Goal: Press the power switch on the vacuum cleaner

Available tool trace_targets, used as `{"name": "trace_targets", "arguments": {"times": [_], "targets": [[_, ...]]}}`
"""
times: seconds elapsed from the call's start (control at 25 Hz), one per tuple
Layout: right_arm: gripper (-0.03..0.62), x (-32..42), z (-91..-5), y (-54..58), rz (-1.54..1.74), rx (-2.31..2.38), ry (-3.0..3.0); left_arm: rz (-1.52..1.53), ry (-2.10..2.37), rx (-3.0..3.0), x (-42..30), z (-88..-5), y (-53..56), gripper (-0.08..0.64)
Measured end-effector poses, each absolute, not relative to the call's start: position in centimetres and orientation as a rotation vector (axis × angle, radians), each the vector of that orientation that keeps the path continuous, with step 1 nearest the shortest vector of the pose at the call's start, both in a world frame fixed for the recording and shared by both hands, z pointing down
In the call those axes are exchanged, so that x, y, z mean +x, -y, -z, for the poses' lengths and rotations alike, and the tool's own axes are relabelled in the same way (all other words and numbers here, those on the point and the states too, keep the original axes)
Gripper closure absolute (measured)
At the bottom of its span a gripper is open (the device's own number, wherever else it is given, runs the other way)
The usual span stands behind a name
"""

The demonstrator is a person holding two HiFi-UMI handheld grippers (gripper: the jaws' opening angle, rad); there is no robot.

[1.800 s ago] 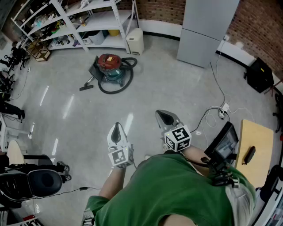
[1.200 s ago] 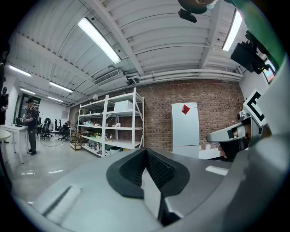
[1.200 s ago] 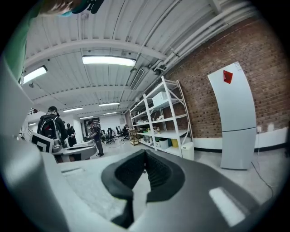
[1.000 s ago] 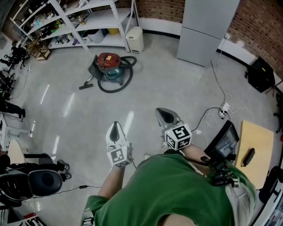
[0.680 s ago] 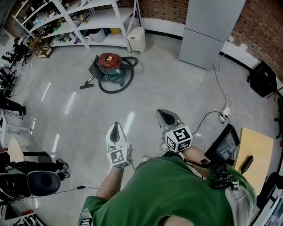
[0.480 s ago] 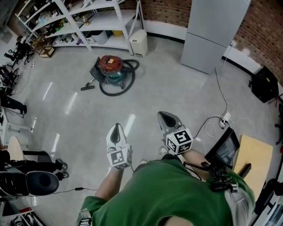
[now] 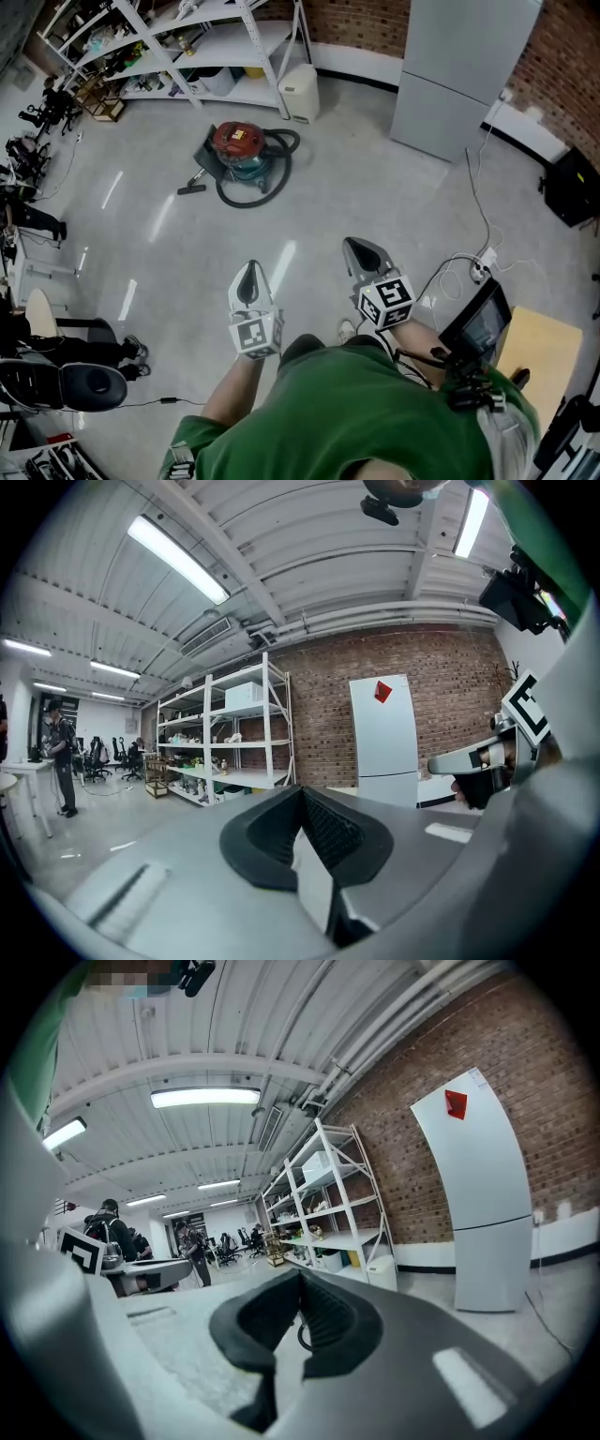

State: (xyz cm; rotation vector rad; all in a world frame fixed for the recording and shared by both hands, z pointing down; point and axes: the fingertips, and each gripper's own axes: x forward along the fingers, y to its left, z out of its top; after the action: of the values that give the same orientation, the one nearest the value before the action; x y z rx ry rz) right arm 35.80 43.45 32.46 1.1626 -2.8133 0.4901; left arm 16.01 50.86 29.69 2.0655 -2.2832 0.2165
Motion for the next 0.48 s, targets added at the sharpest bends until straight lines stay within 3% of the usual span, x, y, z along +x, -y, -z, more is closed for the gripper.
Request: {"name": "trace_targets", "arguments": {"times": [0.48], "targets": [[0.589,36.7,-33.4,-38.4,-0.474,1.247,2.788,-0.172,2.257,2.104,15.3,-31.8,-44.8,0.552]]}}
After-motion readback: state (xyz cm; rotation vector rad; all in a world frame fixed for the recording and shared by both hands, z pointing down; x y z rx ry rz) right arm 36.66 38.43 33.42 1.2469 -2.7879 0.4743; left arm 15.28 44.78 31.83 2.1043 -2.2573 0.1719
